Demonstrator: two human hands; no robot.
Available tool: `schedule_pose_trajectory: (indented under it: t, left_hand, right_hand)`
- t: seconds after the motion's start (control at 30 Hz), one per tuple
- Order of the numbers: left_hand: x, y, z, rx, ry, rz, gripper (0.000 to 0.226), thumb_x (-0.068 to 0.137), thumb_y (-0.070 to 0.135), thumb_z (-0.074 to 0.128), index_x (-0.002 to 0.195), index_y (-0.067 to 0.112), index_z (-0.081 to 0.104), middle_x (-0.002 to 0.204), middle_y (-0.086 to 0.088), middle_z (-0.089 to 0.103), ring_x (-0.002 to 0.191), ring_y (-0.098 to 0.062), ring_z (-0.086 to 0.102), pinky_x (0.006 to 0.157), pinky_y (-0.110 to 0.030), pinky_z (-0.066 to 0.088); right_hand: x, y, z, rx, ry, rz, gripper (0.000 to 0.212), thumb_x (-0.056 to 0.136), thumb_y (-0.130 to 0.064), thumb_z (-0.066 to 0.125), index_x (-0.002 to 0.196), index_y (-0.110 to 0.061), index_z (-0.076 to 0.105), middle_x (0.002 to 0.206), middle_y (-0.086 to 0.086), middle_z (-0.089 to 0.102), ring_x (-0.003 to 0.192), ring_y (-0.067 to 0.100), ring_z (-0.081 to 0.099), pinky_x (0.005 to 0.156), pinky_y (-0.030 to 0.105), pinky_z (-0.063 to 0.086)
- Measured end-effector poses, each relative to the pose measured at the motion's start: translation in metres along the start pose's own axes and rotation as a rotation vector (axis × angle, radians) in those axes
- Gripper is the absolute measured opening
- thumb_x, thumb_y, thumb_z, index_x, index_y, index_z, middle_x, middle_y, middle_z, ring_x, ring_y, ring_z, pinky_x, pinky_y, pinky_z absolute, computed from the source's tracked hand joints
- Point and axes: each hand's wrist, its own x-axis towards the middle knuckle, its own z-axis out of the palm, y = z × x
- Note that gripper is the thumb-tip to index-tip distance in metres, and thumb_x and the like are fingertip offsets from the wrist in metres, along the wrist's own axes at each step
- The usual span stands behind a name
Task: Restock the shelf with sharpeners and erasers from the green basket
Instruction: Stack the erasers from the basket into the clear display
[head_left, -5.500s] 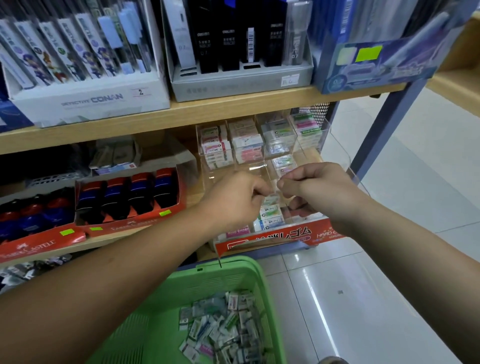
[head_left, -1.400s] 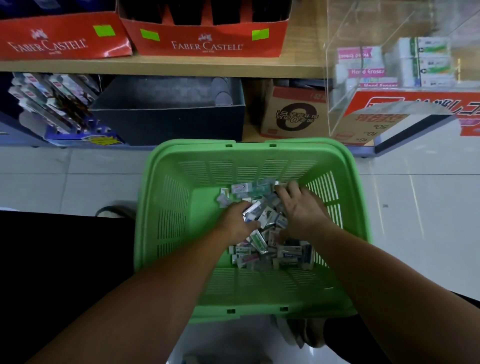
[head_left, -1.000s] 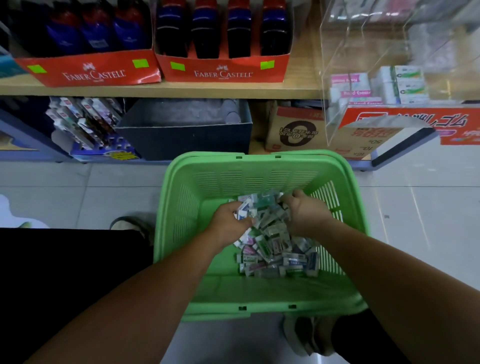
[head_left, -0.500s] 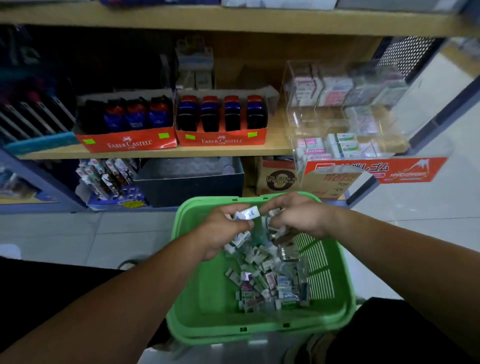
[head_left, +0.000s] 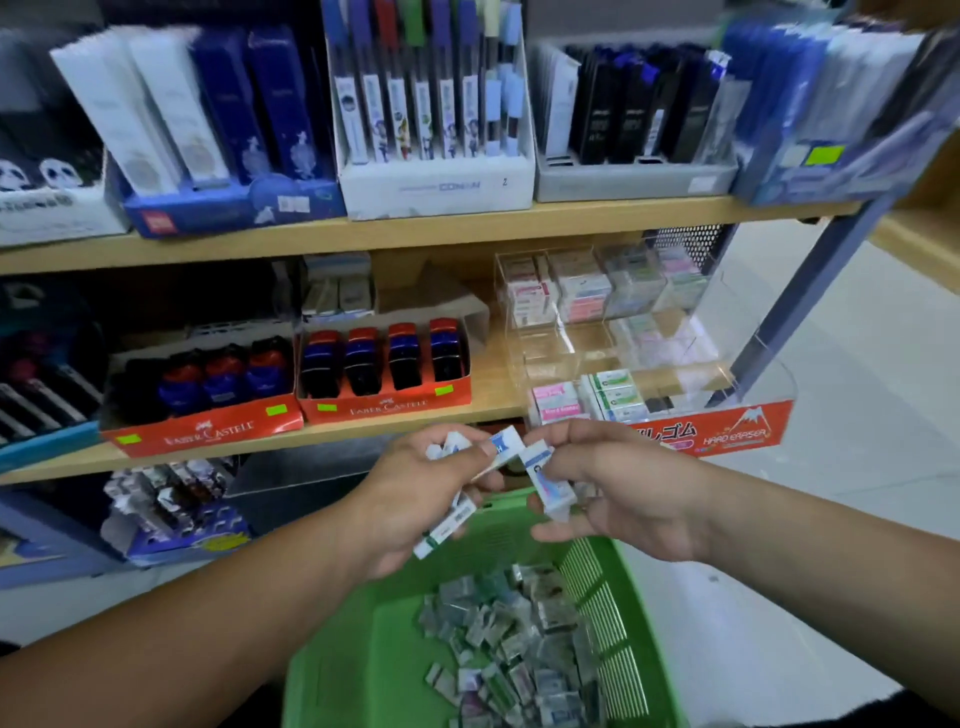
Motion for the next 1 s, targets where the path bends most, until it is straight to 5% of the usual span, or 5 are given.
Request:
schedule_pose_trajectory:
  t: [0.23, 0.53, 0.73, 0.83, 1.0]
  left_hand:
    - [0.035, 0.025, 0.012, 0.239, -0.038, 0.053, 0.011, 0.097, 0.023, 0.071, 0.107, 0.027, 0.074, 0.085, -0.005, 0.078, 0.068, -0.013, 0.063, 0.054, -0.029, 0.049]
    - [0.064, 0.038, 0.034, 0.355, -0.096, 0.149, 0.006, 0.092, 0.022, 0.078, 0.094, 0.028, 0.076, 0.083, -0.006, 0.078, 0.077, -0.02, 0.07, 0.075, -0.038, 0.055]
    - [0.065, 0.05, 0.035, 0.295, -0.121, 0.202, 0.013, 0.092, 0.023, 0.078, 0.101, 0.032, 0.079, 0.094, -0.005, 0.079, 0.098, -0.035, 0.073, 0.092, -0.053, 0.059]
    - [0.065, 0.054, 0.034, 0.197, -0.058, 0.223, 0.022, 0.092, 0.018, 0.077, 0.111, 0.03, 0.077, 0.094, -0.001, 0.08, 0.086, -0.019, 0.075, 0.076, -0.036, 0.061]
    - [0.062, 0.045, 0.042, -0.006, 0.015, 0.12, 0.012, 0.09, 0.02, 0.078, 0.102, 0.016, 0.078, 0.076, -0.01, 0.071, 0.064, -0.015, 0.059, 0.052, -0.03, 0.045]
  right_hand:
    - [0.011, -0.013, -0.034, -0.136, 0.105, 0.018, 0.034, 0.091, 0.006, 0.058, 0.11, -0.02, 0.071, 0.13, 0.017, 0.064, 0.117, 0.036, 0.064, 0.062, 0.036, 0.061]
    - [0.007, -0.029, -0.061, -0.022, 0.067, 0.028, 0.029, 0.094, 0.007, 0.064, 0.114, -0.012, 0.077, 0.117, 0.01, 0.073, 0.104, 0.026, 0.073, 0.068, 0.043, 0.064]
    - [0.013, -0.032, -0.058, -0.08, 0.11, -0.042, 0.02, 0.097, -0.017, 0.074, 0.115, -0.011, 0.073, 0.123, 0.007, 0.07, 0.115, 0.024, 0.066, 0.066, 0.036, 0.062]
    - [0.014, -0.035, -0.056, -0.08, 0.102, -0.075, 0.02, 0.1, -0.025, 0.07, 0.113, -0.01, 0.076, 0.117, 0.004, 0.073, 0.106, 0.023, 0.066, 0.063, 0.033, 0.06]
    - [0.013, -0.039, -0.05, 0.094, 0.135, -0.104, 0.02, 0.102, -0.021, 0.067, 0.114, -0.007, 0.074, 0.112, 0.012, 0.075, 0.103, 0.028, 0.073, 0.07, 0.045, 0.064]
